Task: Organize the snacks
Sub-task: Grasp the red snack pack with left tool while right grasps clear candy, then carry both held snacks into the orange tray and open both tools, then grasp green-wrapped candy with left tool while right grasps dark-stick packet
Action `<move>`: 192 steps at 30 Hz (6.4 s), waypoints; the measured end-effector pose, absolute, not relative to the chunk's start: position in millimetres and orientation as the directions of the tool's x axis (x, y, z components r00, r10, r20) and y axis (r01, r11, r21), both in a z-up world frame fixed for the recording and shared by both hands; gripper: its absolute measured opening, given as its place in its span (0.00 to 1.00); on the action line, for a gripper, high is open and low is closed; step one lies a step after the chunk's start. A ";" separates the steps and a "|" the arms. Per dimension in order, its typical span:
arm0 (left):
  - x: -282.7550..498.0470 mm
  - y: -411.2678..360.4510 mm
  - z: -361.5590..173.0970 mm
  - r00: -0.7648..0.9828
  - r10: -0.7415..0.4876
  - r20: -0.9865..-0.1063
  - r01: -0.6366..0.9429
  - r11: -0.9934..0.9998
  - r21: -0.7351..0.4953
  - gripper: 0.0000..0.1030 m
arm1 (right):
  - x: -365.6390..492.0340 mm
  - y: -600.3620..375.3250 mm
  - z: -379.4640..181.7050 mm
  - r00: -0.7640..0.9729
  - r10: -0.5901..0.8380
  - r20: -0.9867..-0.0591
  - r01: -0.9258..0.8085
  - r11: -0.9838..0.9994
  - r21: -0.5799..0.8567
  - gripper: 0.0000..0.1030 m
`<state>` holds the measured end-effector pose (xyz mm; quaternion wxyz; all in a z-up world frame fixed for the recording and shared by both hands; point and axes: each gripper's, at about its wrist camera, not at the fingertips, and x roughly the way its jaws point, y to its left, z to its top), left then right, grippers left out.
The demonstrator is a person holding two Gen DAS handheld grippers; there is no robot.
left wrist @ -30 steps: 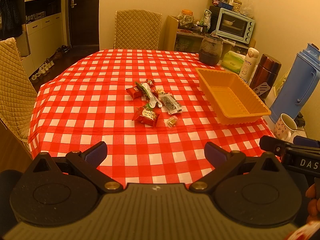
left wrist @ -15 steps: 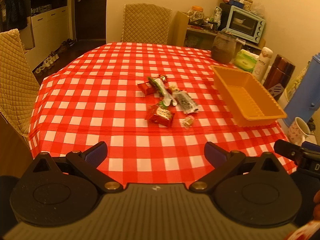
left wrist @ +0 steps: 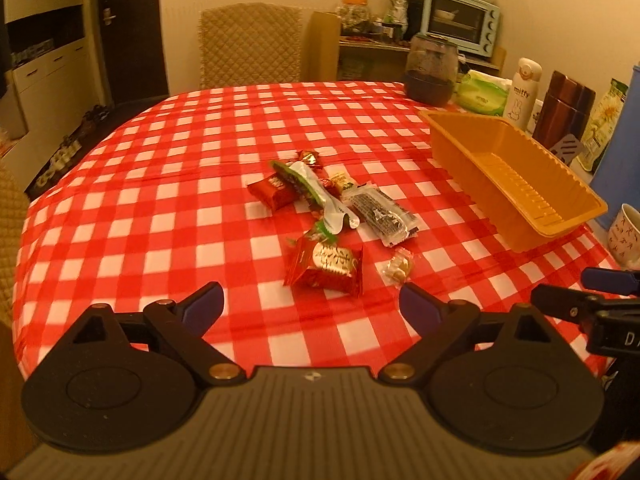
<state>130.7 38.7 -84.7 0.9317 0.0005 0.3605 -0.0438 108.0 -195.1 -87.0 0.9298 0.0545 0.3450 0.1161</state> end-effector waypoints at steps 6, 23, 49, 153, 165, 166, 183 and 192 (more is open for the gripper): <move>165.0 35.1 -109.7 0.725 -0.111 -0.680 0.152 0.988 0.001 0.84 | 134.7 -186.0 -110.0 0.716 0.259 -0.648 -0.183 0.966 0.184 0.77; 199.9 30.5 -141.8 0.714 -0.181 -0.676 0.235 0.972 -0.012 0.62 | 163.3 -166.5 -143.2 0.677 0.271 -0.684 -0.198 0.962 0.186 0.77; 203.5 72.5 -135.7 0.755 -0.170 -0.633 0.060 0.980 -0.192 0.39 | 187.2 -130.2 -143.8 0.684 0.337 -0.648 -0.266 0.941 0.209 0.77; 264.2 -63.8 -49.9 0.734 -0.393 -0.554 0.320 0.919 -0.229 0.52 | 226.8 -300.4 -71.2 0.861 0.073 -0.503 0.084 0.955 0.283 0.54; 238.6 6.7 -45.1 0.794 -0.272 -0.544 0.191 0.961 -0.201 0.59 | 218.2 -228.4 -57.5 0.875 0.159 -0.458 -0.032 0.962 0.272 0.55; 235.6 14.4 -45.2 0.797 -0.259 -0.545 0.177 0.964 -0.200 0.59 | 218.2 -228.4 -57.5 0.875 0.159 -0.458 -0.032 0.962 0.272 0.55; 201.3 97.3 -68.2 0.808 -0.087 -0.583 -0.013 0.986 -0.166 0.60 | 217.4 -157.7 -72.4 0.818 0.296 -0.494 -0.228 0.954 0.194 0.55; 207.8 108.3 -91.8 0.766 -0.101 -0.635 -0.006 0.986 -0.165 0.60 | 235.5 -123.6 -110.2 0.735 0.342 -0.586 -0.358 0.929 0.093 0.55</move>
